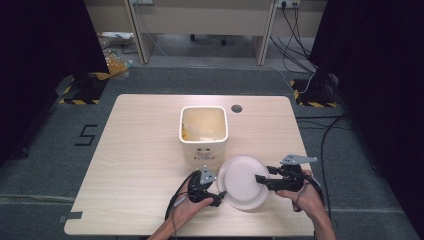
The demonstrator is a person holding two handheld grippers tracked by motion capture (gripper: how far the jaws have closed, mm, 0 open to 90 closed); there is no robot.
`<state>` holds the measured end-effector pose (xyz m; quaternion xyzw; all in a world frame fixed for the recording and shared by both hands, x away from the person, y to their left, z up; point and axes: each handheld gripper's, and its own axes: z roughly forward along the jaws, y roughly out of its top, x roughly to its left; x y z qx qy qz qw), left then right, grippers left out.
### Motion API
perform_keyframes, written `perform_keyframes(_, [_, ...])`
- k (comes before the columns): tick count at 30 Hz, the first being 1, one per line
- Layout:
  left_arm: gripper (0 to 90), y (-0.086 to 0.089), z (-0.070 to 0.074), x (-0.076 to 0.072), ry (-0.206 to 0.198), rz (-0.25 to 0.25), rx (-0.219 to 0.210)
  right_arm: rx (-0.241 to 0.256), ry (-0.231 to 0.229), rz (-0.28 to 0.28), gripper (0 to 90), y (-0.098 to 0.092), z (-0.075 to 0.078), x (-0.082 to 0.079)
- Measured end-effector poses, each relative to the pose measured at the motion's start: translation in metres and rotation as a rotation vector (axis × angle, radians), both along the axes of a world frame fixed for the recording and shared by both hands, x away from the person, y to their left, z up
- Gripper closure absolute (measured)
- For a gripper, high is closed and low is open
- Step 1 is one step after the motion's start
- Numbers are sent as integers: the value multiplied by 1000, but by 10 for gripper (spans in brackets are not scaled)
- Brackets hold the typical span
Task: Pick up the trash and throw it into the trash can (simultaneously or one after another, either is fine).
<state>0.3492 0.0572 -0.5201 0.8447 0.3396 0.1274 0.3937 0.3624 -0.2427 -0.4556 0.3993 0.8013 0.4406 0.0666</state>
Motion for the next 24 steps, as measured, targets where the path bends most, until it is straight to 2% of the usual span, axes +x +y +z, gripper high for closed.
perform_keyframes(5, [150, -1, 0, -1, -7, -4, 13, 37, 29, 56, 409, 13, -4, -1])
perform_keyframes(8, [151, 0, 0, -2, -6, -8, 11, 33, 35, 71, 463, 18, -7, -1])
perform_keyframes(11, [155, 3, 0, -4, -9, -15, 0, 67, 43, 82, 542, 21, -3, -3])
perform_keyframes(12, [155, 4, 0, -5, -12, -19, -2, 67, 43, 82, 542, 21, -3, -3])
perform_keyframes(13, [155, 7, 0, -6, -27, -20, 13, 81, 40, 88, 572, 21, -2, -4])
perform_keyframes(14, [155, 9, 0, -7, -31, -16, 20, 117, 33, 109, 630, 20, 3, -6])
perform_keyframes(18, [155, 24, 1, -8, -24, -8, 5, 139, 26, 134, 687, 21, 9, -10])
perform_keyframes(20, [154, 32, 2, -11, -18, -6, -14, 173, 35, 158, 735, 22, 10, -10])
perform_keyframes(23, [154, 44, 4, -15, -21, 10, -9, 251, 69, 204, 800, 24, 8, -10])
perform_keyframes(24, [154, 49, 4, -16, -18, 15, -7, 261, 74, 213, 811, 24, 8, -10])
